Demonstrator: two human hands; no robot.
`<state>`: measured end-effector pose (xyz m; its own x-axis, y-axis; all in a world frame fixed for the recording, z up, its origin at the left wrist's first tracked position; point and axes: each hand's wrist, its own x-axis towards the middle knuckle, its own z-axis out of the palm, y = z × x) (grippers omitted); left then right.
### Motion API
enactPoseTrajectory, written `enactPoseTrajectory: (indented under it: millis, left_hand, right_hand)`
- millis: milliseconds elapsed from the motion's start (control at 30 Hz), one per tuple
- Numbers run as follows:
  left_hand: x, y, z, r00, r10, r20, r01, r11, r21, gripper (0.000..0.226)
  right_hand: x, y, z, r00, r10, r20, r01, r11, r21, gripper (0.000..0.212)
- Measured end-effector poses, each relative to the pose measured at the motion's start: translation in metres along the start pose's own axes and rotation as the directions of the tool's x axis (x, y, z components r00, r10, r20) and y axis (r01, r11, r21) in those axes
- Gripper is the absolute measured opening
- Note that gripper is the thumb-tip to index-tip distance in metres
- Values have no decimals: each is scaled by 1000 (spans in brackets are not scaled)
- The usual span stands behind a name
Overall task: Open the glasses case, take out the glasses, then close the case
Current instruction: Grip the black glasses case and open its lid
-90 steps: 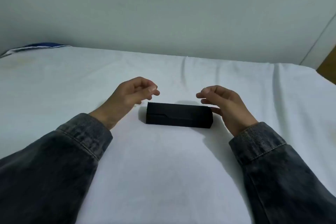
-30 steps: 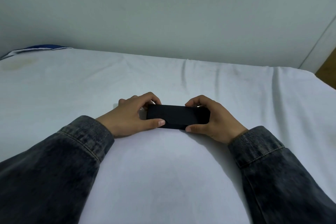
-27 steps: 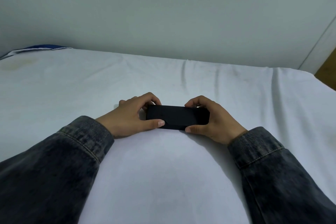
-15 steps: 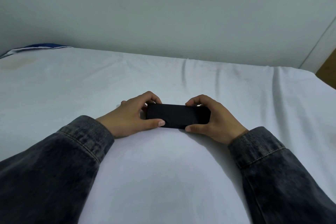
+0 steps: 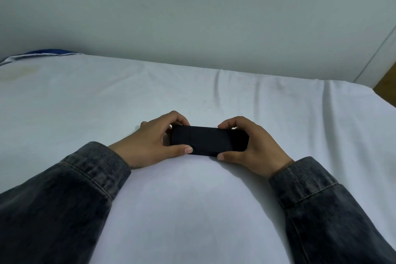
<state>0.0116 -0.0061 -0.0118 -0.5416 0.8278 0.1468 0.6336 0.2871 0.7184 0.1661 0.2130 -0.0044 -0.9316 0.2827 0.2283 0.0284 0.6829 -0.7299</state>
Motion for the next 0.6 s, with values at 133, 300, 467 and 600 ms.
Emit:
enactPoseTrajectory:
  millis: [133,300,467,600]
  left_hand:
    - [1,-3,0,1000,5,4,-5,1000,-16,49]
    - [3,-5,0,1000,7,4,-7,999,-44,50]
    - [3,-6,0,1000,14,13,-13,998,-68,50]
    - [4,-7,0,1000,24,8,-23,996,-81,50]
  right_hand:
    - [0,1,-1,1000,5,8,-5,1000,8,56]
    - [0,1,-2,1000,6,12,-6,1000,24,55]
    - [0,1,-3,1000,21,20,-22,999,42,55]
    - [0,1,-9,999,16,30,-20,990,140,50]
